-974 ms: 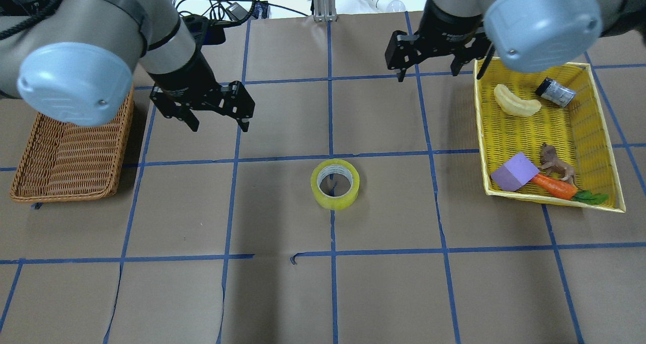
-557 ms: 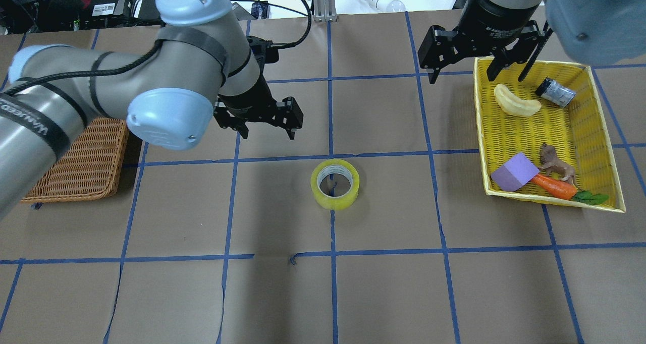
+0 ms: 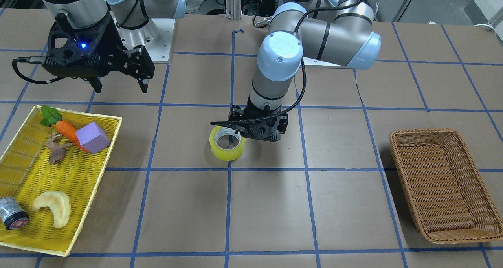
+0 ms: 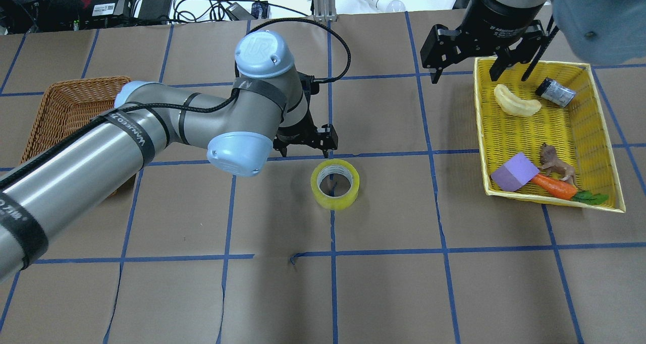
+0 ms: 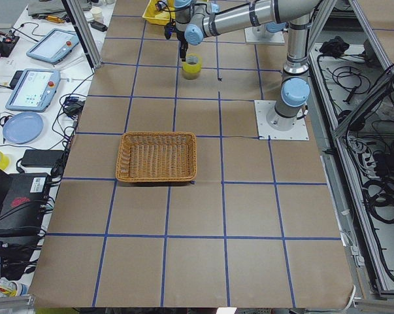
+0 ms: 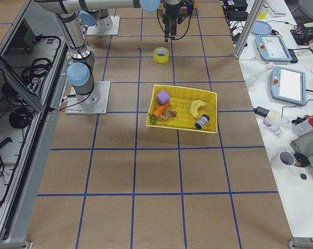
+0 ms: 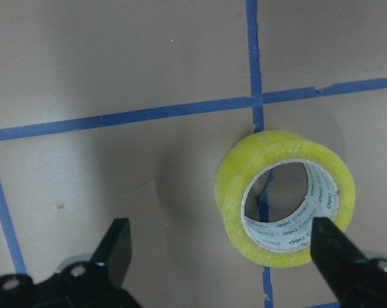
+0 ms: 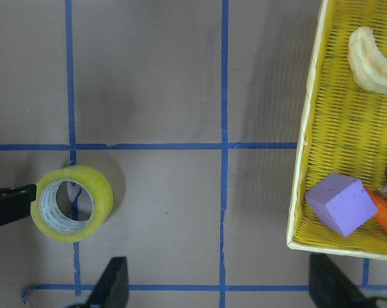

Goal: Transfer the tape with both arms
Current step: 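Lower the left gripper onto the tape roll rim and close it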

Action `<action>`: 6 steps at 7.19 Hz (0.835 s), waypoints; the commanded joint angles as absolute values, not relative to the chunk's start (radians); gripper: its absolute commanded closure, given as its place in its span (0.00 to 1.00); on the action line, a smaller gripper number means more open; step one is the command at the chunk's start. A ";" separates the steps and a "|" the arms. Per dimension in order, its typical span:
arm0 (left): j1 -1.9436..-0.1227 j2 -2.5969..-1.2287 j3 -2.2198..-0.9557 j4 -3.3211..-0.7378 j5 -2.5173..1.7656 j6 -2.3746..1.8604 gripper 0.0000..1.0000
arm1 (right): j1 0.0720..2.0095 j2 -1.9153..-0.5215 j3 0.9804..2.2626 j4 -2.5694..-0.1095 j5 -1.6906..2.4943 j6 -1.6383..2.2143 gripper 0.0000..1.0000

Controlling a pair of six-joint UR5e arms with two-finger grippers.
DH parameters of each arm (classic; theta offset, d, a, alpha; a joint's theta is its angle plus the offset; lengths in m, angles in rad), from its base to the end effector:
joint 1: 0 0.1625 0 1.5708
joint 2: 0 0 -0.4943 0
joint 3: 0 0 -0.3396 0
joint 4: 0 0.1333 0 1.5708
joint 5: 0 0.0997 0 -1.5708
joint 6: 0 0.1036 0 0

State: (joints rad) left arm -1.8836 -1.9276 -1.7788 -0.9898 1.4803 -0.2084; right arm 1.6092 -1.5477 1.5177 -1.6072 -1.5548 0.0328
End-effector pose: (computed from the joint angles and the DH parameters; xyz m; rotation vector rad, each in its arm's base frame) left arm -0.3083 -0.4897 0.3423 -0.1603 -3.0458 -0.0117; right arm 0.1524 -0.4517 0.5701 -0.0096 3.1216 -0.1027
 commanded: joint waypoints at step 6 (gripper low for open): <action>-1.925 -2.002 -1.905 -0.833 1.496 -0.215 0.87 | 1.609 -1.548 1.516 -1.608 -1.554 0.032 0.00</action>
